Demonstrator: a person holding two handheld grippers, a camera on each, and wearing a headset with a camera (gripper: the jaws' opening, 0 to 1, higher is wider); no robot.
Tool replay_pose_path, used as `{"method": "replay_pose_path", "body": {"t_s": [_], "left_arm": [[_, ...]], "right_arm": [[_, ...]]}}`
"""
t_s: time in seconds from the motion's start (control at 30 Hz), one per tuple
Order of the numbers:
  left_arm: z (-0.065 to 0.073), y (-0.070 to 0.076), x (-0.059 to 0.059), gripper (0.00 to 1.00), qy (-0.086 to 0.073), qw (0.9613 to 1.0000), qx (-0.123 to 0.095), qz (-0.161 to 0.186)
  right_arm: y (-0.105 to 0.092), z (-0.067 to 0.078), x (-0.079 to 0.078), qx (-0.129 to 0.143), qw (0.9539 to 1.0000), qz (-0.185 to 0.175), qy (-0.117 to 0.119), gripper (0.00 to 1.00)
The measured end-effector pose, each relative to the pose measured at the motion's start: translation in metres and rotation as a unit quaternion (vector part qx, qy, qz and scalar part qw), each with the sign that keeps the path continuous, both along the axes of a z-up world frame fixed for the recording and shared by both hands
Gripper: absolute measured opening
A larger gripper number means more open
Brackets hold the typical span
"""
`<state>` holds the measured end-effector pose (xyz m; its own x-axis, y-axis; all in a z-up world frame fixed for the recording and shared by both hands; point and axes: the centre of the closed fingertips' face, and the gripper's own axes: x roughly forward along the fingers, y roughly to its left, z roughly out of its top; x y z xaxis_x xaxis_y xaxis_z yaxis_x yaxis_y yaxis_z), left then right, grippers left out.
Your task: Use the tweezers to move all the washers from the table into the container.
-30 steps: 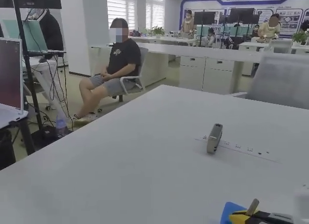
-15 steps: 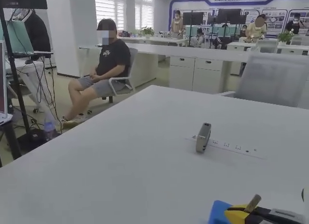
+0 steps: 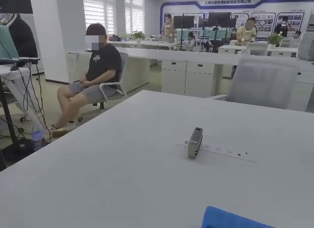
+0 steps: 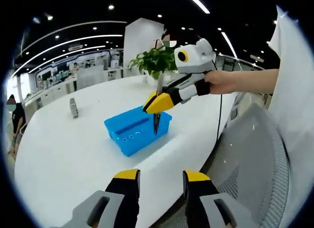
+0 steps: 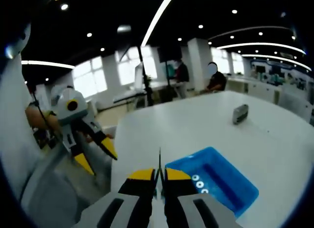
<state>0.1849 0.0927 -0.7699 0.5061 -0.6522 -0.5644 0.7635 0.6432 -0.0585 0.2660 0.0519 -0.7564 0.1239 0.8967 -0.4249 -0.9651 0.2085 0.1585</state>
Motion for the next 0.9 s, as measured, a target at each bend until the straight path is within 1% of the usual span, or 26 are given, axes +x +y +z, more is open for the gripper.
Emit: {"method": "replay_pose_path", "body": {"t_s": [0.07, 0.2, 0.23, 0.27, 0.3, 0.33, 0.37, 0.4, 0.43, 0.47, 0.5, 0.53, 0.57, 0.6, 0.63, 0.67, 0.7, 0.73, 0.77, 0.8, 0.83, 0.87, 0.9], "left_arm": [[0.008, -0.009, 0.002, 0.28, 0.001, 0.9997, 0.003, -0.025], [0.023, -0.027, 0.006, 0.32, 0.013, 0.9978, -0.007, -0.064], [0.027, -0.030, 0.008, 0.33, 0.007, 0.9977, -0.008, -0.067], [0.030, -0.032, 0.010, 0.34, 0.006, 0.9975, -0.009, -0.069], [0.034, -0.036, 0.010, 0.33, 0.006, 0.9964, -0.008, -0.085], [0.037, -0.038, 0.012, 0.33, 0.004, 0.9961, -0.007, -0.088], [0.041, -0.041, 0.014, 0.33, 0.004, 0.9957, -0.009, -0.093], [0.043, -0.044, 0.014, 0.31, 0.008, 0.9949, -0.010, -0.100], [0.046, -0.047, 0.015, 0.29, 0.008, 0.9940, -0.007, -0.109], [0.048, -0.049, 0.017, 0.27, 0.002, 0.9935, -0.004, -0.114], [0.049, -0.051, 0.017, 0.24, 0.003, 0.9928, -0.003, -0.120], [0.051, -0.055, 0.017, 0.21, 0.005, 0.9912, -0.003, -0.132], [0.053, -0.057, 0.019, 0.20, 0.001, 0.9912, -0.004, -0.132], [0.054, -0.060, 0.020, 0.19, 0.001, 0.9906, -0.005, -0.136], [0.054, -0.063, 0.020, 0.17, 0.009, 0.9899, -0.008, -0.141], [0.054, -0.068, 0.021, 0.16, 0.013, 0.9890, -0.010, -0.147], [0.054, -0.072, 0.022, 0.16, 0.011, 0.9883, -0.008, -0.152], [0.053, -0.075, 0.022, 0.16, 0.013, 0.9873, -0.005, -0.159], [0.052, -0.080, 0.021, 0.15, 0.017, 0.9854, -0.001, -0.170], [0.052, -0.086, 0.021, 0.13, 0.014, 0.9835, 0.000, -0.180], [0.052, -0.090, 0.020, 0.12, 0.017, 0.9822, -0.002, -0.187], [0.052, -0.095, 0.019, 0.10, 0.019, 0.9801, -0.003, -0.197], [0.052, -0.099, 0.019, 0.09, 0.018, 0.9792, -0.004, -0.202]], "right_arm": [[-0.003, -0.005, -0.008, -0.013, 0.9999, 0.011, -0.002, 0.04], [-0.008, -0.010, -0.020, -0.023, 0.9993, 0.030, -0.002, 0.04], [-0.009, -0.013, -0.024, -0.030, 0.9988, 0.038, -0.005, 0.04], [-0.011, -0.015, -0.027, -0.037, 0.9984, 0.043, -0.006, 0.04], [-0.012, -0.018, -0.030, -0.044, 0.9978, 0.048, -0.011, 0.04], [-0.013, -0.020, -0.032, -0.046, 0.9976, 0.051, -0.011, 0.04], [-0.015, -0.022, -0.036, -0.047, 0.9974, 0.054, -0.008, 0.04], [-0.016, -0.023, -0.039, -0.048, 0.9972, 0.057, -0.007, 0.04], [-0.017, -0.024, -0.042, -0.049, 0.9970, 0.059, -0.007, 0.04], [-0.018, -0.025, -0.044, -0.052, 0.9967, 0.062, -0.008, 0.04], [-0.019, -0.026, -0.046, -0.056, 0.9962, 0.065, -0.010, 0.04], [-0.021, -0.028, -0.049, -0.062, 0.9955, 0.071, -0.014, 0.04], [-0.021, -0.029, -0.051, -0.064, 0.9952, 0.072, -0.015, 0.04], [-0.023, -0.030, -0.054, -0.069, 0.9945, 0.077, -0.018, 0.04], [-0.023, -0.031, -0.056, -0.072, 0.9940, 0.080, -0.019, 0.04], [-0.024, -0.031, -0.059, -0.073, 0.9937, 0.082, -0.021, 0.04], [-0.024, -0.031, -0.061, -0.074, 0.9933, 0.085, -0.022, 0.04], [-0.025, -0.032, -0.064, -0.077, 0.9926, 0.090, -0.025, 0.04], [-0.026, -0.032, -0.066, -0.079, 0.9923, 0.092, -0.026, 0.04], [-0.027, -0.032, -0.068, -0.083, 0.9918, 0.093, -0.028, 0.04], [-0.028, -0.033, -0.069, -0.086, 0.9914, 0.094, -0.031, 0.04], [-0.029, -0.034, -0.070, -0.090, 0.9907, 0.095, -0.036, 0.04], [-0.031, -0.034, -0.071, -0.093, 0.9904, 0.096, -0.038, 0.04]]}}
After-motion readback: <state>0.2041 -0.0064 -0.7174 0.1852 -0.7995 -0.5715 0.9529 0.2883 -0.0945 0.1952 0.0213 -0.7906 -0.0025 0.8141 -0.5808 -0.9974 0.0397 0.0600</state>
